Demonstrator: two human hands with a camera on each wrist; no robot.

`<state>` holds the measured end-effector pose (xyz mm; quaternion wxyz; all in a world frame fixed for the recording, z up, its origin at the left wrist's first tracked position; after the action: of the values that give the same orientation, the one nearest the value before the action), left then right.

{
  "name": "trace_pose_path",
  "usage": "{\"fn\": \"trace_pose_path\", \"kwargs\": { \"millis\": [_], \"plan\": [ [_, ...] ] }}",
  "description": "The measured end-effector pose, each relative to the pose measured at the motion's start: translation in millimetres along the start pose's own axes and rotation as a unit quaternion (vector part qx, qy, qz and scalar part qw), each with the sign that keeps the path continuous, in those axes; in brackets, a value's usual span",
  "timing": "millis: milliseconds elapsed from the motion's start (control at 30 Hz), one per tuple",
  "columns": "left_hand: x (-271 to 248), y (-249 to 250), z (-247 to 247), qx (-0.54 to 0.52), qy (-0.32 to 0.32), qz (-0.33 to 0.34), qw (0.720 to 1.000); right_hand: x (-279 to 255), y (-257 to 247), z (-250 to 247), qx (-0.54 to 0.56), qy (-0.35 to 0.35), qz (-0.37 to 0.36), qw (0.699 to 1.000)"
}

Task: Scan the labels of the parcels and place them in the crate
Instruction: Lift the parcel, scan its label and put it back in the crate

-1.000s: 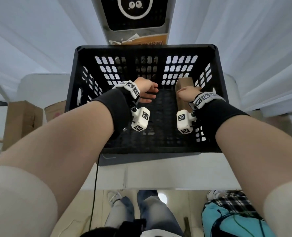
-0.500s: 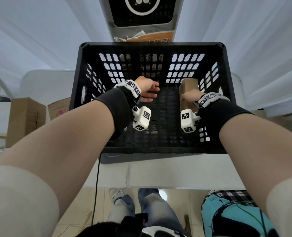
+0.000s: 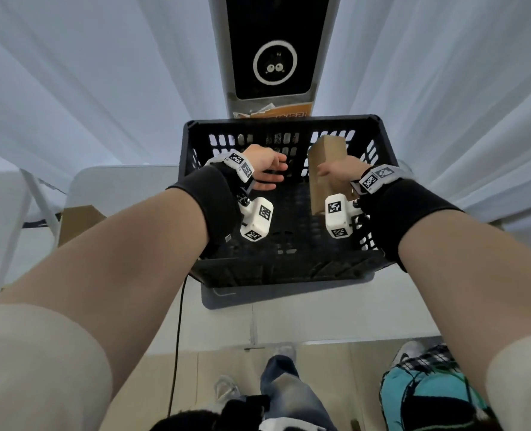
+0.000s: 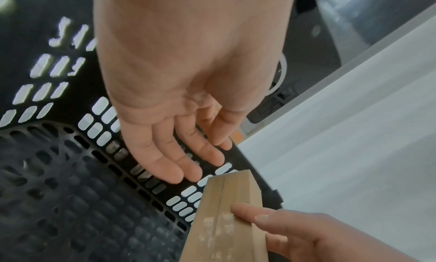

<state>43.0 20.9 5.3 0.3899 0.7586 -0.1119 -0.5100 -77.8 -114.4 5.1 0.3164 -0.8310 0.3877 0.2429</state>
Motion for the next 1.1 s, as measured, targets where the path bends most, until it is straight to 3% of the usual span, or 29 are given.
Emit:
{"fn": "trace_pose_path", "kwargs": {
  "millis": [167,367,533,667,800,1000,1100],
  "plan": [
    [-64.6,25.6,-28.5,-0.008,0.002,0.044,0.999,-57.1,-33.2,-31.4,0.148,0.09,-0.004,0.985],
    [-139.0,63.4,-59.8,-0.019,0.048,0.116,0.992,-122.3,-67.6,-66.6,0.298,0.134,-0.042,0.944],
    [-199.2,99.2,-81.2,-0.016,0.097,0.179,0.979,-187.7,-98.3,-93.0,0.45,0.136,-0.088,0.878],
    [-247.0,128.6,-93.8,-0.027,0.112,0.24,0.964,-242.6,-125.6,-114.2,0.479,0.156,-0.159,0.849],
    [-291.8,158.3,-103.5,-0.03,0.132,0.28,0.95,-283.0,-143.9,-131.2,0.516,0.132,-0.23,0.815],
    [-322.6,181.7,-112.0,-0.035,0.1,0.316,0.943,-322.9,-161.1,-152.3,0.514,0.107,-0.349,0.776],
    [-332.5,188.9,-112.7,-0.038,0.082,0.337,0.937,-329.3,-163.4,-159.6,0.542,0.086,-0.375,0.748]
  ]
}}
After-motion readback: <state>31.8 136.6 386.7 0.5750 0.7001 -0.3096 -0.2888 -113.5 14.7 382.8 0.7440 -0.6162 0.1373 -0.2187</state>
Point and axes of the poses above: each hand's wrist, its own x-axis towards the middle knuckle, its own z-axis out of the palm, y = z × x, the point moved 7 cm from there along x, towards the middle knuckle, and after that the axes turned 6 degrees about x, right-handed, at the moved point
